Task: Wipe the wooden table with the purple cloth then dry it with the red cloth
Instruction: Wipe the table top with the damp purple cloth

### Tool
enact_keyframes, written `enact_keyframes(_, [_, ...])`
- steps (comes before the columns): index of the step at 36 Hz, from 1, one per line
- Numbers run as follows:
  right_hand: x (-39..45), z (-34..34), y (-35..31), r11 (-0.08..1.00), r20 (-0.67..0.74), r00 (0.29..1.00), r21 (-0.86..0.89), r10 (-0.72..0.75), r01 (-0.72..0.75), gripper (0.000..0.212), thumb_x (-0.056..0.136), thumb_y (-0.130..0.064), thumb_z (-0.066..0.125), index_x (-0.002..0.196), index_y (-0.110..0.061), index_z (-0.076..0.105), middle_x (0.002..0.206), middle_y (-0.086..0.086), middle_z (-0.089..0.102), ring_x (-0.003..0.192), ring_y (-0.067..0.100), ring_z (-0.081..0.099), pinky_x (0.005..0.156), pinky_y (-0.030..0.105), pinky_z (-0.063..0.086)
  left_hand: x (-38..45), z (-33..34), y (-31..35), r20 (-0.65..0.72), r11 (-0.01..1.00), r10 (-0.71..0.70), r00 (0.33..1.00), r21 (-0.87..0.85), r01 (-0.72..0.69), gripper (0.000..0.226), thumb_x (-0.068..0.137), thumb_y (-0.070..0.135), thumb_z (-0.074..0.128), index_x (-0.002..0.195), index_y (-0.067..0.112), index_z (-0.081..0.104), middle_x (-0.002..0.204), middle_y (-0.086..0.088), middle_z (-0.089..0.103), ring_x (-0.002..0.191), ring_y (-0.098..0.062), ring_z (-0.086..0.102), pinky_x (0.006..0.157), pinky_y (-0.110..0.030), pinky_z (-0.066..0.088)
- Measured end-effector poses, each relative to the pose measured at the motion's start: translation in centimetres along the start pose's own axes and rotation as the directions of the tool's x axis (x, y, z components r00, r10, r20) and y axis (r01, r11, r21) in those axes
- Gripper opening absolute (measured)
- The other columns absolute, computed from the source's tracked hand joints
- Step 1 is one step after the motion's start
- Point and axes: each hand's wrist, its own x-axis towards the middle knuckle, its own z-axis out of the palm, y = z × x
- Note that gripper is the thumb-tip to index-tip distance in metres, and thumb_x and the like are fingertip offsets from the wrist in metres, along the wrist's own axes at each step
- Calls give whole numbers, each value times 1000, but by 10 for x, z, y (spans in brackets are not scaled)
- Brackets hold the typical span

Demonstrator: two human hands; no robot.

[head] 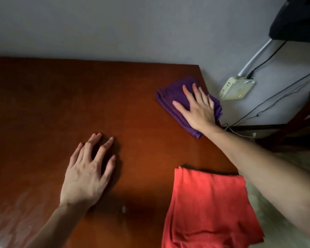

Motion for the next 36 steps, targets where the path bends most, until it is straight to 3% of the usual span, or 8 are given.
enact_keyframes(4, [-78, -2, 11, 1000, -87, 996, -18, -11, 9, 88, 87, -83, 25, 160, -35, 32, 169, 5, 28, 156, 24, 27, 123, 47, 24, -2, -1, 3, -15, 1000, -16, 1000, 15, 16, 59, 103, 54, 23, 156, 31, 32, 161, -6, 30, 155, -18, 17, 127, -39, 9])
enact_keyframes(8, [-121, -4, 19, 999, -80, 996, -17, -36, 35, 88, 87, -83, 28, 160, -36, 31, 170, 2, 24, 157, 22, 24, 124, 47, 22, -2, -3, 3, -17, 999, -27, 1000, 40, 27, 59, 103, 51, 24, 155, 27, 35, 160, -10, 34, 154, -21, 22, 126, -42, 13])
enact_keyframes(15, [-115, -5, 20, 997, -23, 997, -20, -73, 73, 89, 85, -85, 23, 162, -40, 22, 172, -1, 17, 158, 20, 17, 124, 47, 19, 0, -4, -5, -7, 998, 5, 1000, 67, -5, 58, 102, 51, 29, 154, 27, 40, 157, -9, 41, 149, -24, 33, 121, -43, 23])
enact_keyframes(20, [-68, -10, 26, 964, 72, 962, -2, -265, 266, 88, 85, -88, 22, 161, -43, 21, 173, -5, 14, 159, 18, 15, 124, 46, 18, 4, -19, -31, 40, 986, 92, 995, 134, -97, 53, 101, 46, 32, 151, 31, 44, 153, 1, 45, 134, -21, 47, 104, -36, 32])
enact_keyframes(25, [20, -8, 7, 913, 154, 902, -4, -404, 409, 88, 85, -91, 16, 161, -46, 16, 173, -8, 10, 159, 15, 9, 126, 48, 16, 6, -17, -41, -92, 980, -177, 980, 75, 184, 56, 99, 49, 34, 151, 30, 43, 150, -9, 40, 128, -28, 44, 104, -47, 36])
enact_keyframes(29, [78, 5, -36, 949, 121, 941, 31, -315, 314, 92, 80, -93, 15, 160, -47, 19, 173, -6, 11, 159, 16, 9, 126, 45, 14, 8, -15, -44, -66, 987, -138, 988, 70, 143, 57, 100, 50, 31, 153, 29, 40, 158, -4, 37, 143, -25, 37, 114, -43, 30])
enact_keyframes(33, [117, 26, -94, 998, 21, 998, 48, -51, 50, 81, 91, -83, 32, 160, -42, 24, 172, 0, 15, 159, 21, 12, 125, 47, 11, 9, -14, -45, -52, 988, -140, 989, 56, 143, 56, 102, 49, 30, 155, 30, 37, 162, -3, 32, 152, -18, 25, 124, -33, 14])
enact_keyframes(36, [128, 37, -128, 994, 6, 996, 67, 91, -91, 82, 96, -78, 31, 163, -33, 21, 173, 8, 12, 159, 29, 8, 125, 53, 8, 9, -15, -45, -48, 989, -125, 991, 71, 128, 55, 103, 47, 31, 155, 28, 38, 161, -5, 34, 152, -18, 25, 125, -31, 10])
